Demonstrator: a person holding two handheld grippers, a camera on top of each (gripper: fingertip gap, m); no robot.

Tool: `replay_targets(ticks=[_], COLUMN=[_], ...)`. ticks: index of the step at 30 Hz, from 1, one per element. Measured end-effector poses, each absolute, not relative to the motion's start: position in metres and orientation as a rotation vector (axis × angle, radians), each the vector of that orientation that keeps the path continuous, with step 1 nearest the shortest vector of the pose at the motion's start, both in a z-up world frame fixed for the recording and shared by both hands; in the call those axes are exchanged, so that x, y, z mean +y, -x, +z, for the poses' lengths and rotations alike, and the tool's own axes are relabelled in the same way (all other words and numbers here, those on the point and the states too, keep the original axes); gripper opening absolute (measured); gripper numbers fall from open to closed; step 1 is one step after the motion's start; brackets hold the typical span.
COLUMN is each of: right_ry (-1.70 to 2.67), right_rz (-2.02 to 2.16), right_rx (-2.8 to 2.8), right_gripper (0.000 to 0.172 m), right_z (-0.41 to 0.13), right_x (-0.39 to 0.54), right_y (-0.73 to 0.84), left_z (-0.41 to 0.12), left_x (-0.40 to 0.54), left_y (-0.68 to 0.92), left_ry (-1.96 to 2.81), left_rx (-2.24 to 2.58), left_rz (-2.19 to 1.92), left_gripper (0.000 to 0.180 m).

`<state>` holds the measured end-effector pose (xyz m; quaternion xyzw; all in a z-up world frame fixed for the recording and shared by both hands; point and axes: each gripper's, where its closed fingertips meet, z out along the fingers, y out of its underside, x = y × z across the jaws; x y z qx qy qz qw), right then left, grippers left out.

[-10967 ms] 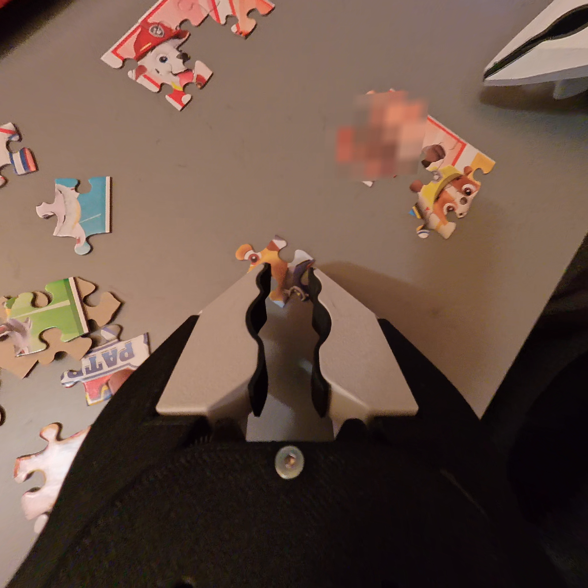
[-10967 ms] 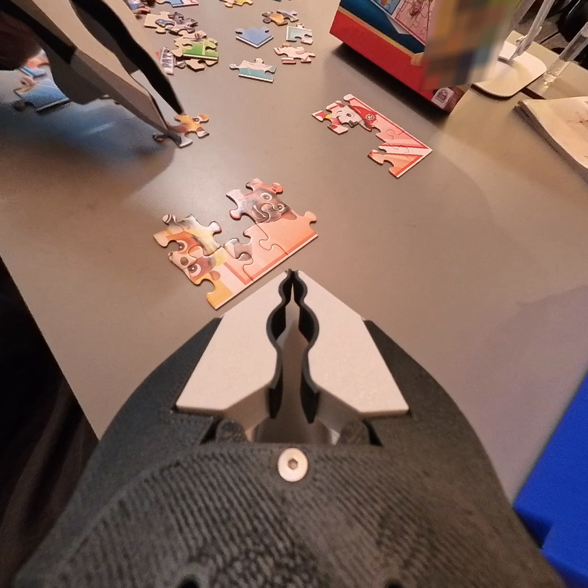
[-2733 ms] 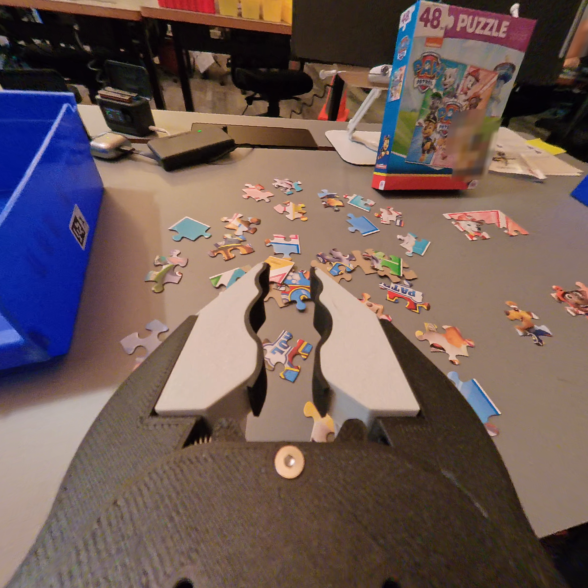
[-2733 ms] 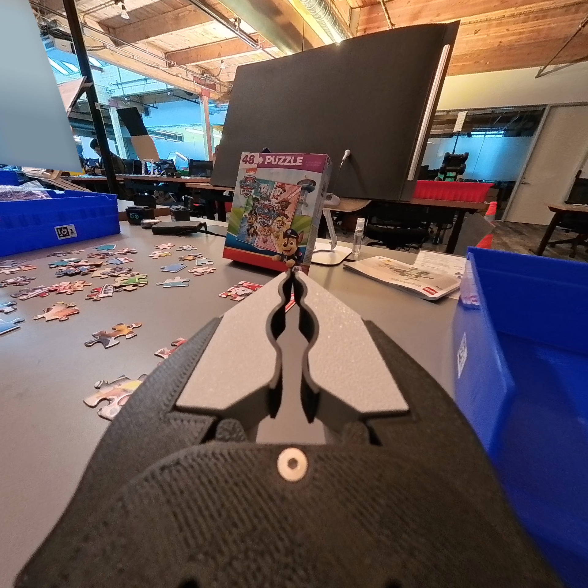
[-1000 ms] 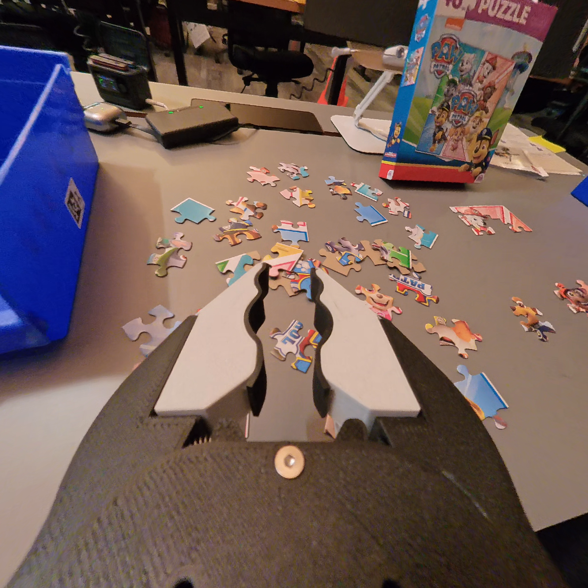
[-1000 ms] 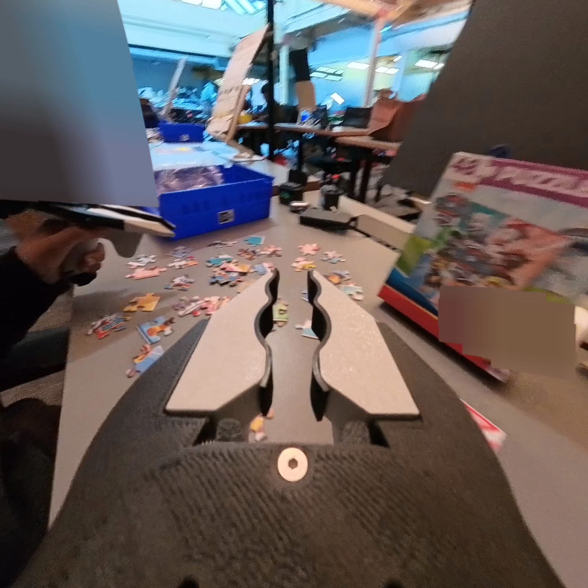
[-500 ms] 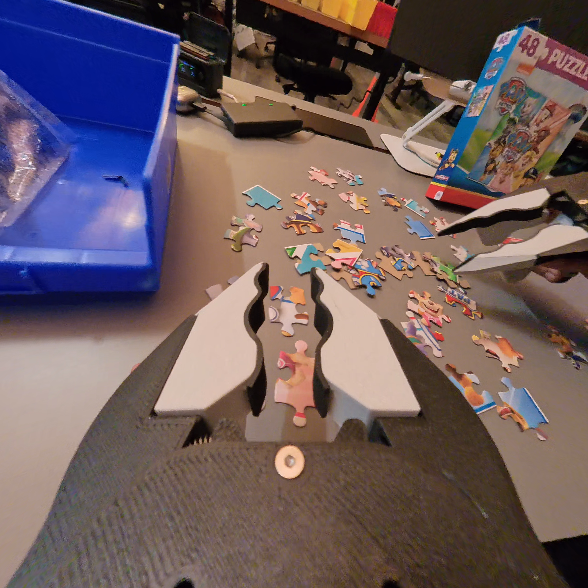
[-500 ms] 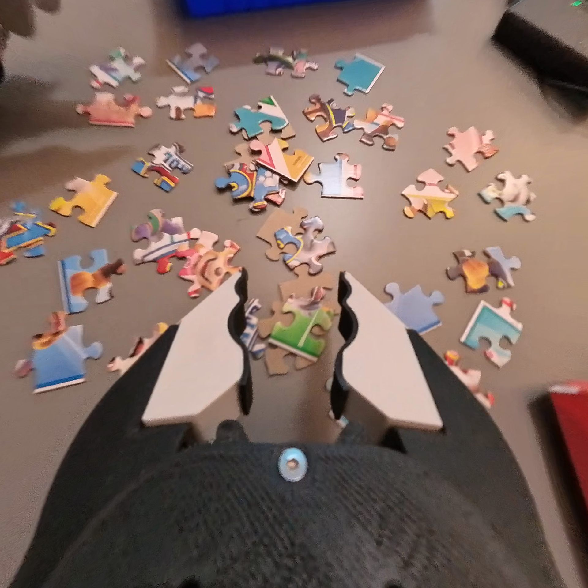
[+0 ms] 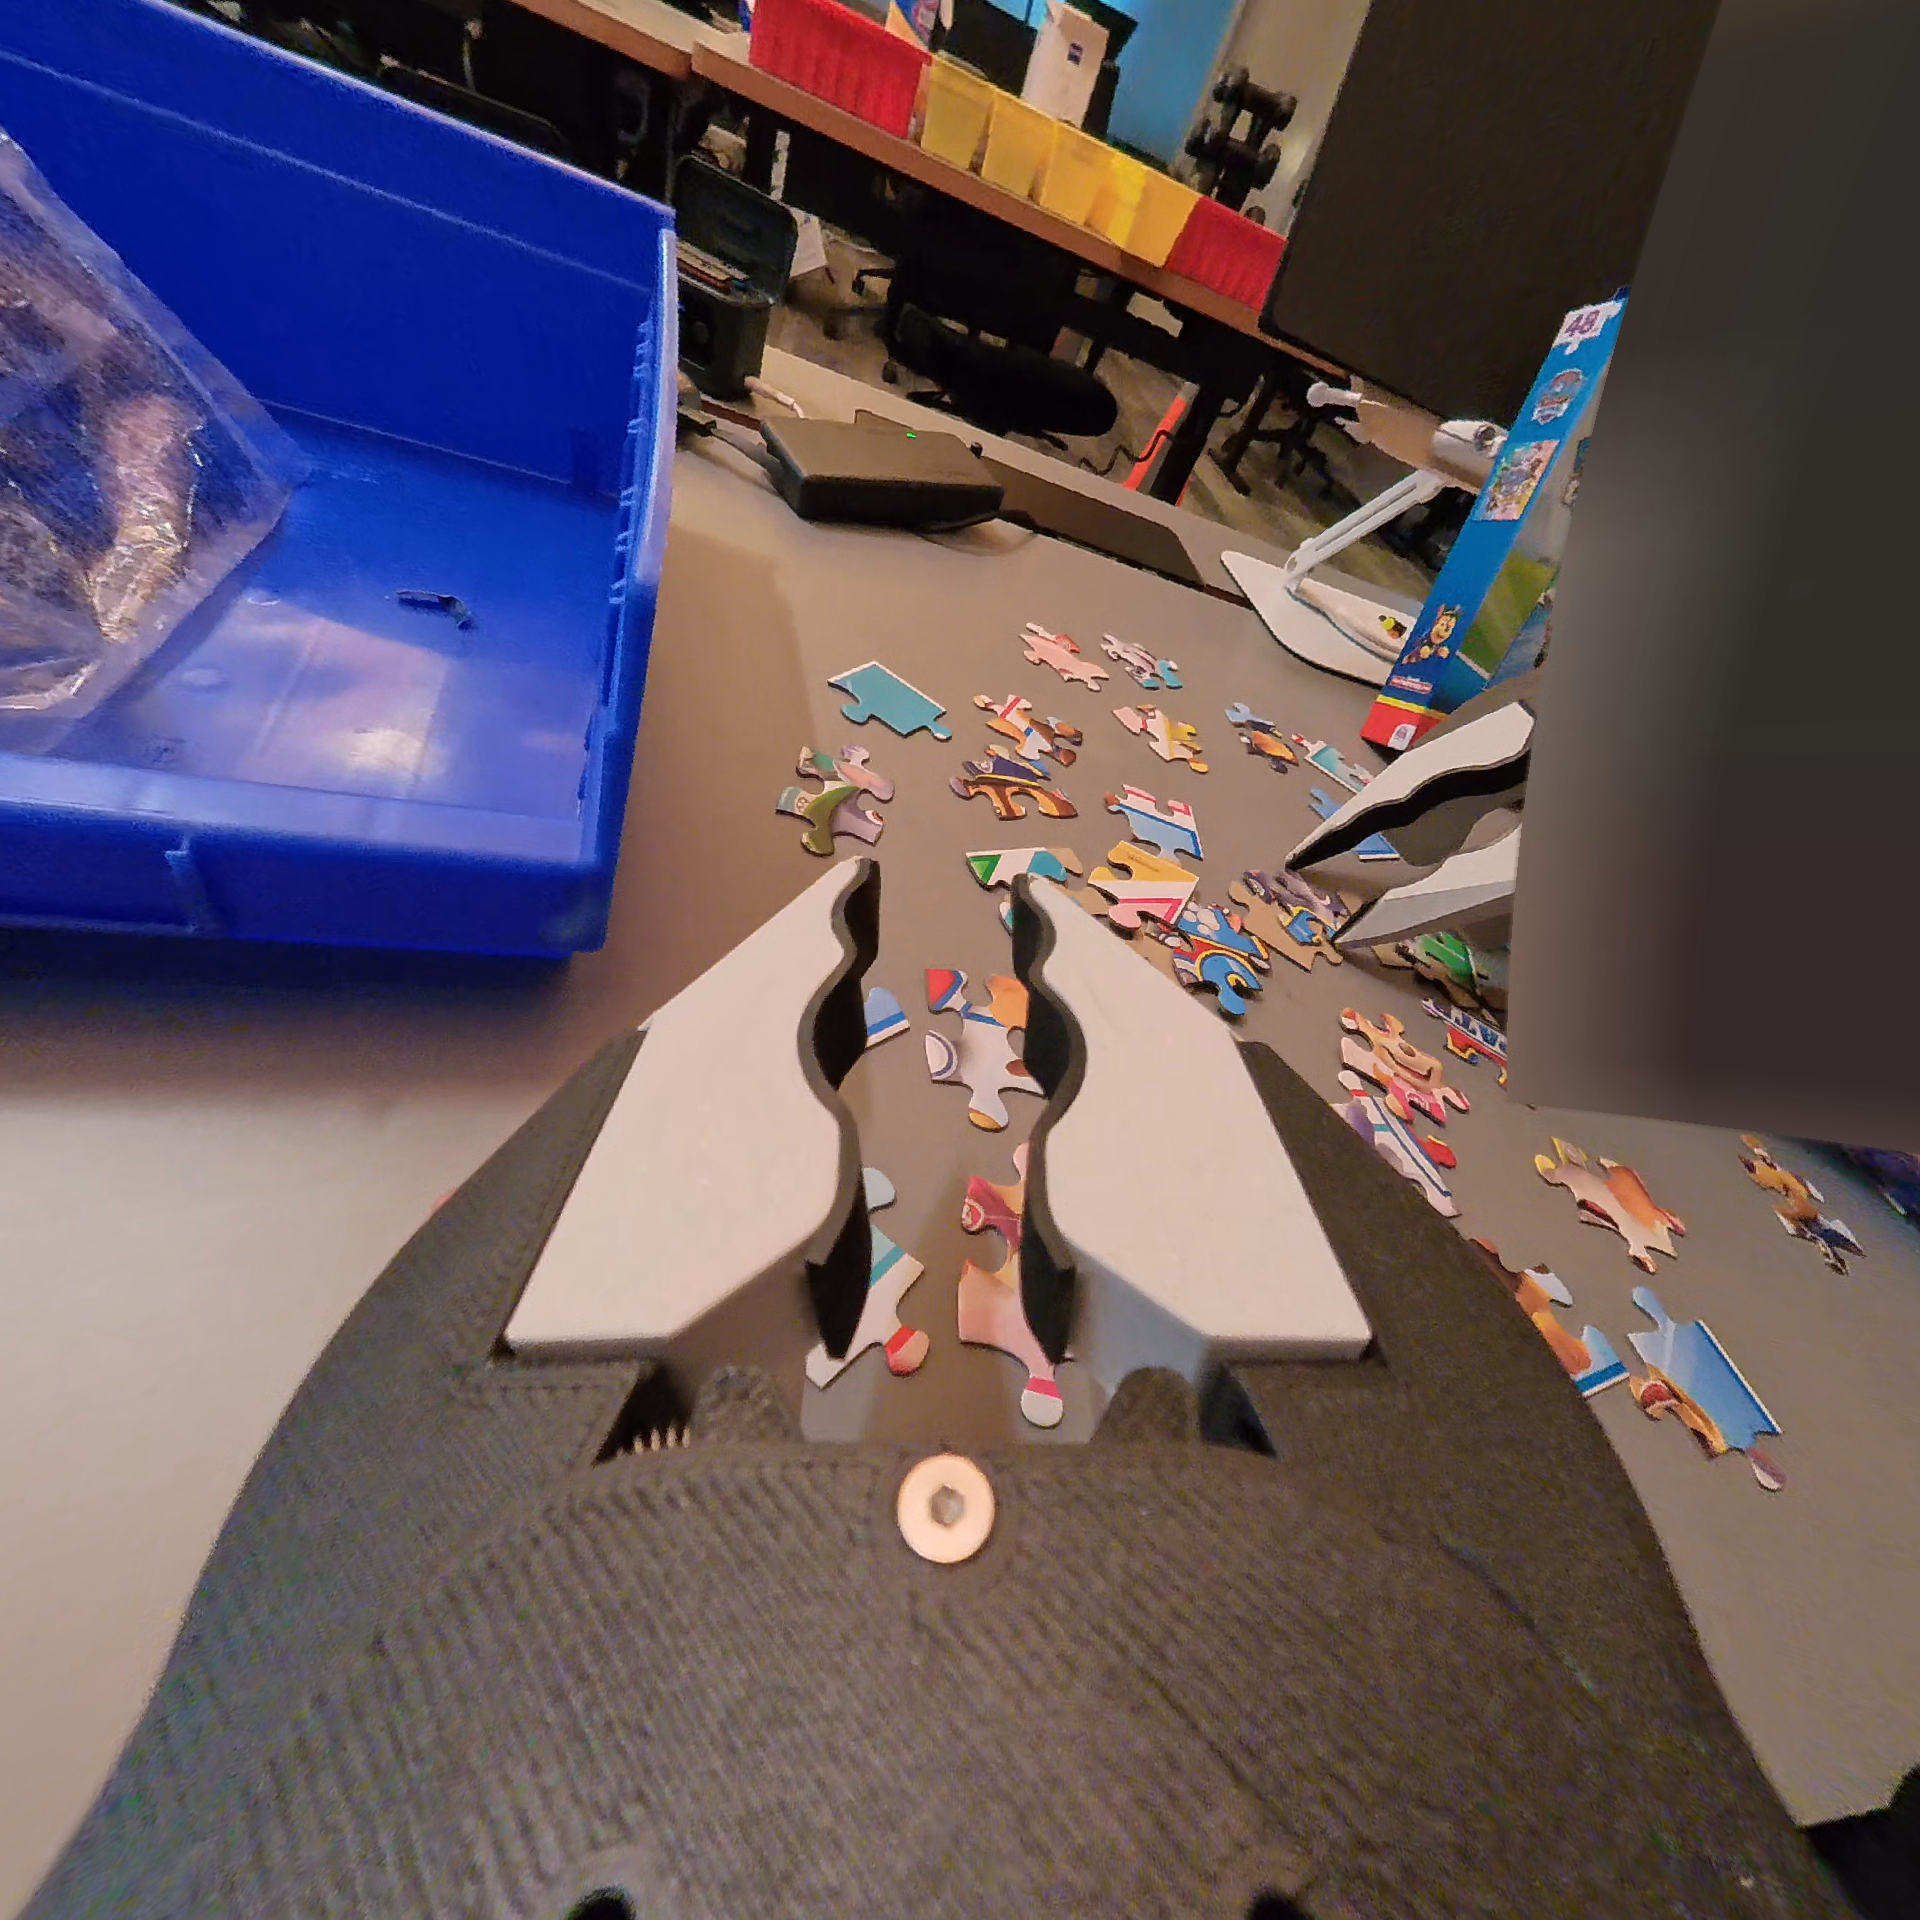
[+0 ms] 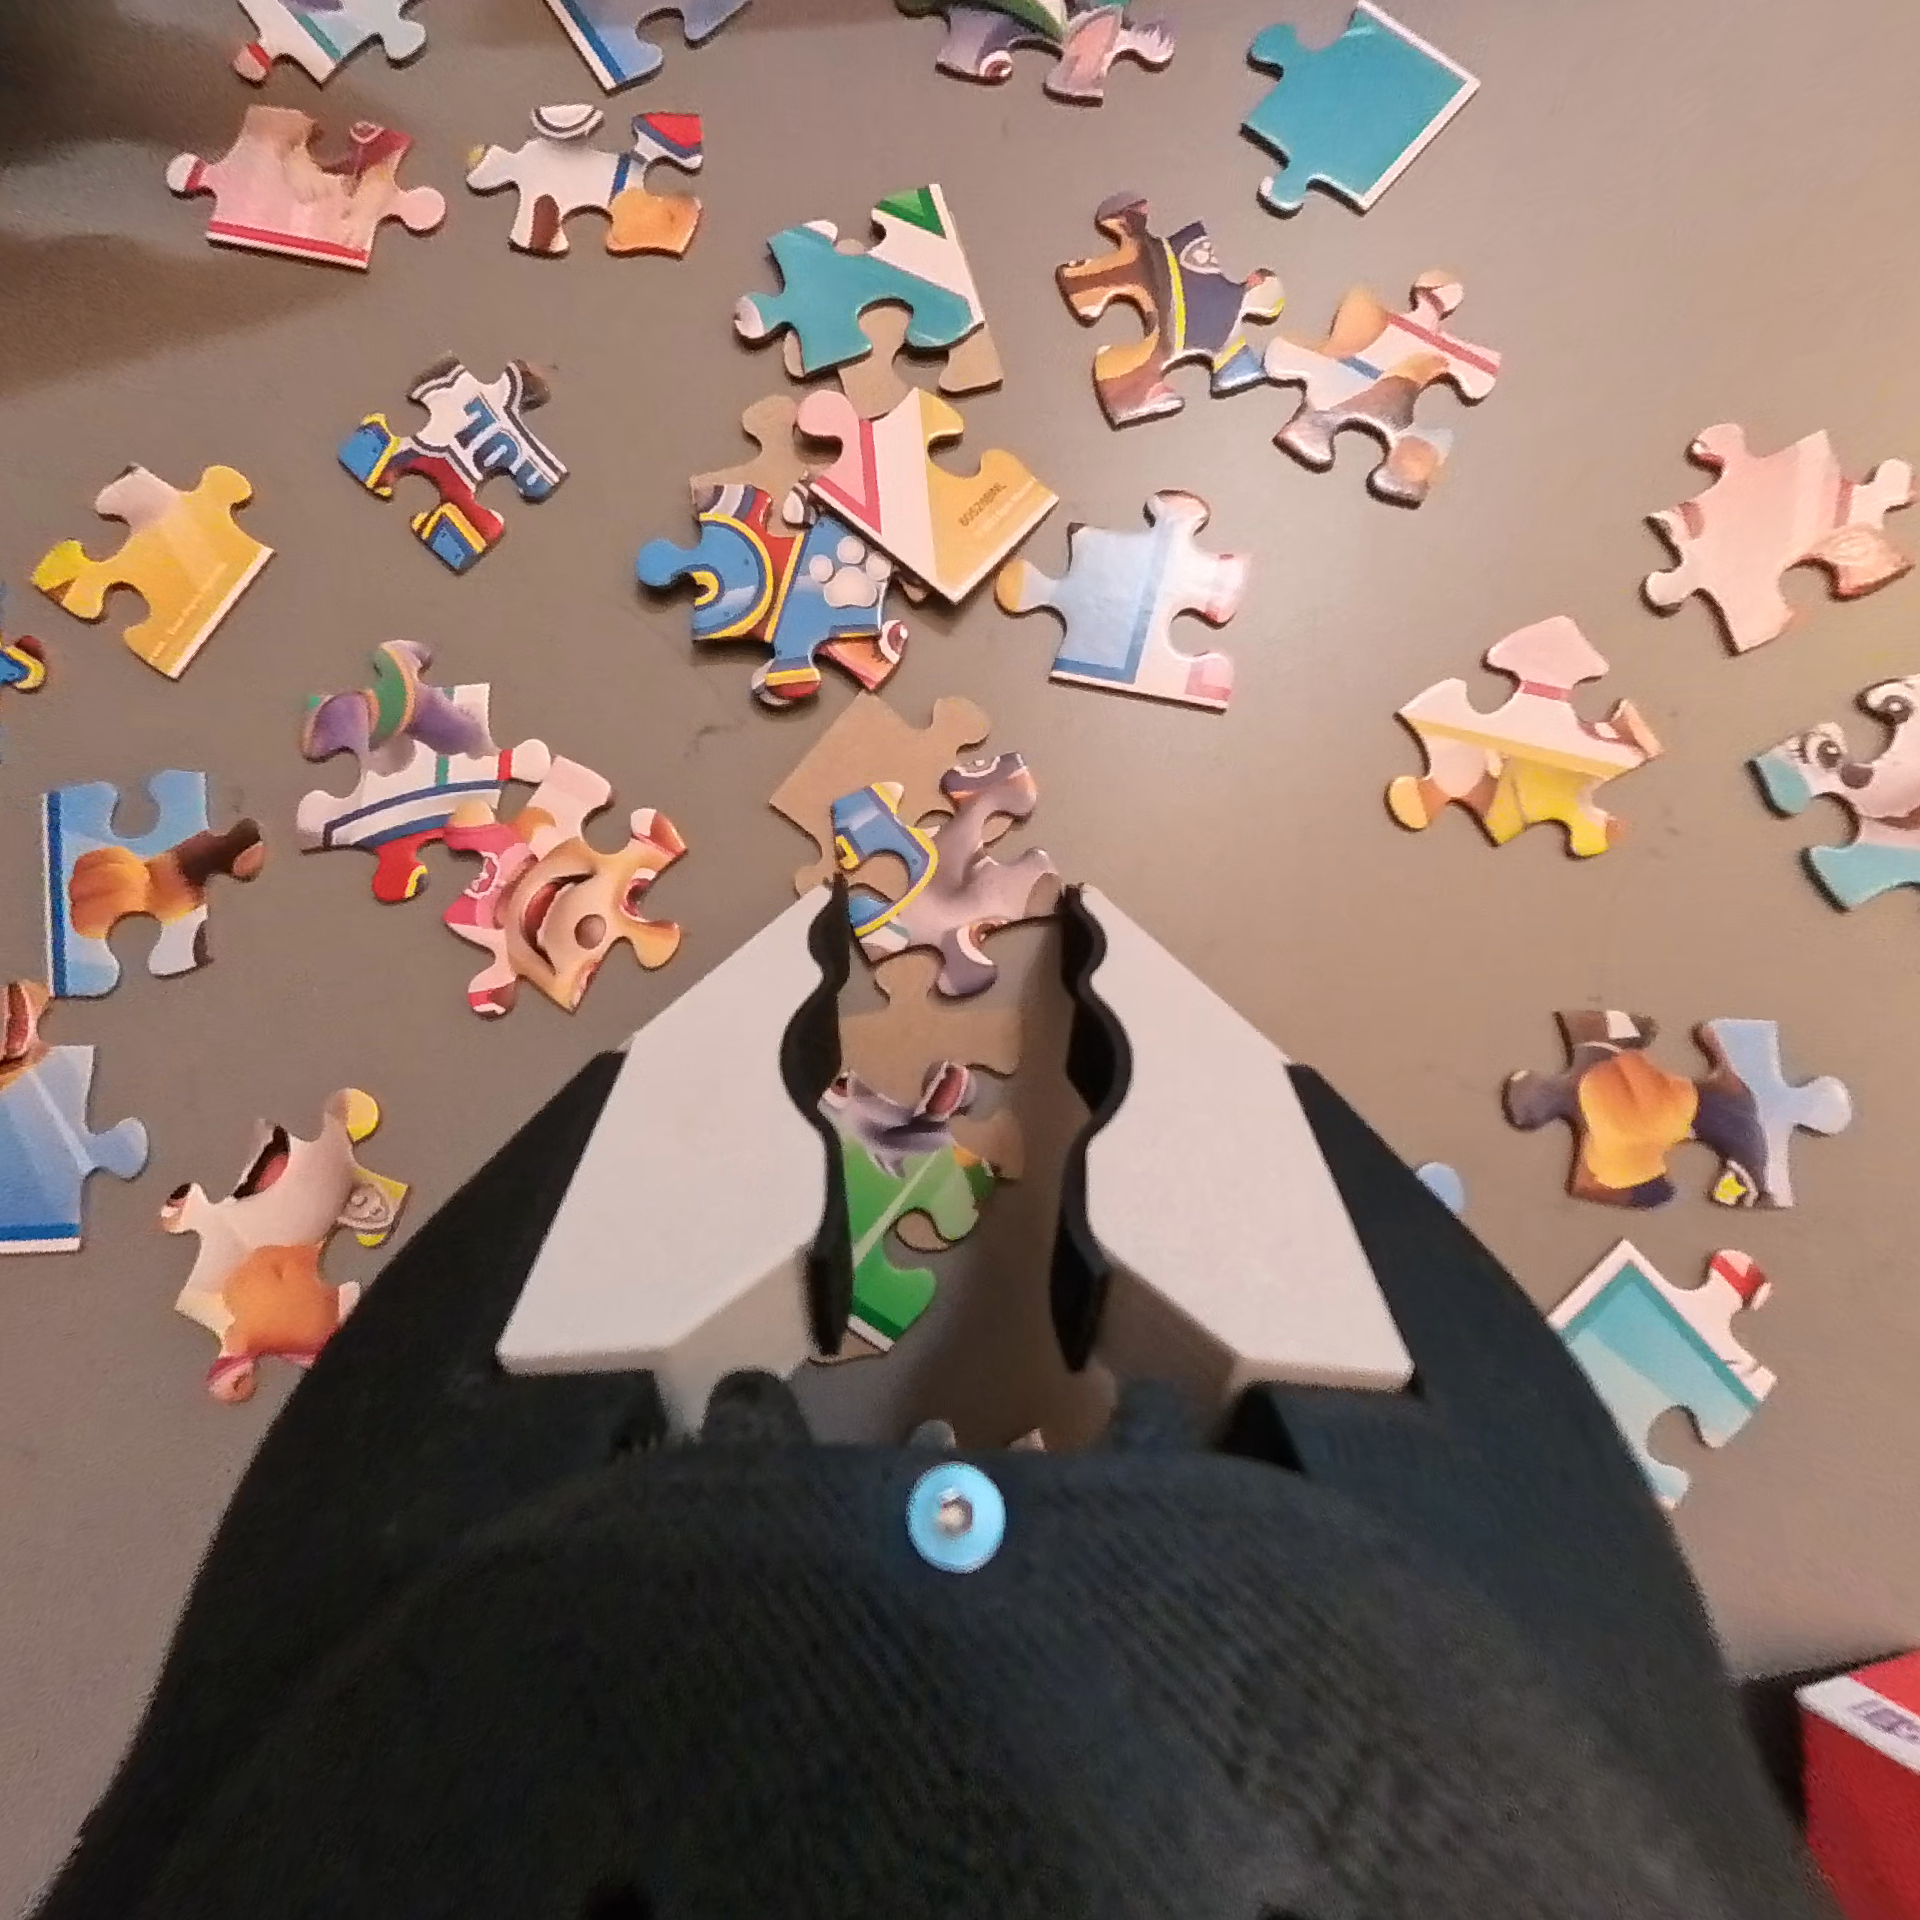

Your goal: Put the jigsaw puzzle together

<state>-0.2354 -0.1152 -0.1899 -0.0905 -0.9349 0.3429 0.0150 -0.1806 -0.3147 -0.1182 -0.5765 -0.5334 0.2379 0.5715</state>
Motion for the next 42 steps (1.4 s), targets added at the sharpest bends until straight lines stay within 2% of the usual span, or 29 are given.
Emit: replay_targets(ticks=[9,11,15,22,25,28,36,37,40,42], right_ry=[0.446,0.516,0.394,0.284,0.231,0.203,0.221,0.211,0.219,0.231], right_rz=[1.048,1.054,1.145,1.036,1.027,1.033,1.115,1.136,1.184,1.175], right_rx=[-2.778,-2.766,-2.791,-2.913,-2.9,-2.904,-2.881,-2.875,-2.843,-2.837], right_gripper=[0.04,0.048,0.049,0.06,0.052,0.035,0.026,0.0,0.001,0.011], right_z=[-0.179,-0.176,-0.163,-0.191,-0.191,-0.191,-0.185,-0.182,-0.171,-0.169], right_x=[-0.1,-0.097,-0.118,-0.14,-0.14,-0.141,-0.143,-0.144,-0.144,-0.142], right_y=[0.281,0.286,0.253,0.228,0.227,0.222,0.215,0.214,0.215,0.217], left_z=[-0.113,-0.112,-0.108,-0.108,-0.103,-0.101,-0.098,-0.098,-0.096,-0.097], left_x=[-0.313,-0.312,-0.311,-0.302,-0.303,-0.302,-0.273,-0.269,-0.256,-0.249], left_y=[0.179,0.178,0.178,0.176,0.174,0.174,0.172,0.171,0.17,0.17], left_ry=[1.346,1.349,1.345,1.38,1.373,1.365,1.4,1.408,1.421,1.432], left_rx=[-1.233,-1.228,-1.22,-1.207,-1.199,-1.192,-1.132,-1.124,-1.097,-1.086], left_rz=[0.561,0.563,0.57,0.541,0.552,0.546,0.464,0.454,0.421,0.402], left_gripper=[0.022,0.022,0.022,0.023,0.023,0.023,0.024,0.024,0.024,0.024])
